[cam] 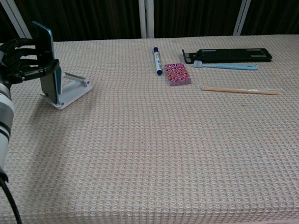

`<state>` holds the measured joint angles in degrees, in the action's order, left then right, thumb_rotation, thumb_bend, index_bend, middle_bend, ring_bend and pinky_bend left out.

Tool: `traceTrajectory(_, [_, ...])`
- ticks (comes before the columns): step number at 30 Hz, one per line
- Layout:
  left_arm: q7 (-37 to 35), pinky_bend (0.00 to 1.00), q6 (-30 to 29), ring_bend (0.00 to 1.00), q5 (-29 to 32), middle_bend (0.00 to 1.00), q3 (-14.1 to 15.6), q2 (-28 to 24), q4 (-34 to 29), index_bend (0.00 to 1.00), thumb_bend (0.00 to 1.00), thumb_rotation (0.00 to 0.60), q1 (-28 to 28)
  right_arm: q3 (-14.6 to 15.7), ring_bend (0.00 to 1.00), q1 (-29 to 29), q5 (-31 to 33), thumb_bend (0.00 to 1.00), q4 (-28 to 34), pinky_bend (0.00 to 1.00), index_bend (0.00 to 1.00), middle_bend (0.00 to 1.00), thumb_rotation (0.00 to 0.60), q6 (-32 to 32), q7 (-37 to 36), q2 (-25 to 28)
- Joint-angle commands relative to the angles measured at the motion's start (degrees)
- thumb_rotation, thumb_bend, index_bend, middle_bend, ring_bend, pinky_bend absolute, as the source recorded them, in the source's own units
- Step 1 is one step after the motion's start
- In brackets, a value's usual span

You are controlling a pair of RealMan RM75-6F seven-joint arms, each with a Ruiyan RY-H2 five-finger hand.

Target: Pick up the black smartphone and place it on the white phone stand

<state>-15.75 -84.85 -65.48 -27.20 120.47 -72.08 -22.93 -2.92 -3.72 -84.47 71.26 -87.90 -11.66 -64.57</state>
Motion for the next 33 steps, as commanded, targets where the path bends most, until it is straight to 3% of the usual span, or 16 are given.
traceTrajectory(1, [-0.03,0.16,-0.09,0.29,-0.16,0.70,0.20,0.10,0.21,0.59,0.34,0.600,0.11,0.00,0.00,0.03,-0.01,0.31,0.02,0.00,0.00,0.00,0.600,0.04,0.02,-0.03])
traceTrajectory(22, [-1.67,0.16,1.88,0.29,-0.68,0.67,0.80,0.61,2.87,0.58,0.34,0.600,-0.27,0.01,0.00,0.51,0.14,0.31,1.26,0.00,0.00,0.00,0.600,1.00,1.05,0.63])
traceTrajectory(27, [-1.67,0.16,2.59,0.27,-0.84,0.54,1.30,0.40,2.80,0.51,0.34,0.600,-0.26,0.04,0.00,0.40,0.30,0.31,1.48,0.00,0.00,0.00,0.600,1.03,1.04,0.81])
traceTrajectory(33, [-2.08,0.16,3.41,0.19,-1.43,0.32,2.07,-0.06,2.71,0.30,0.34,0.600,-0.25,0.09,0.00,0.26,0.46,0.31,1.49,0.00,0.00,0.00,0.600,1.05,0.95,0.86])
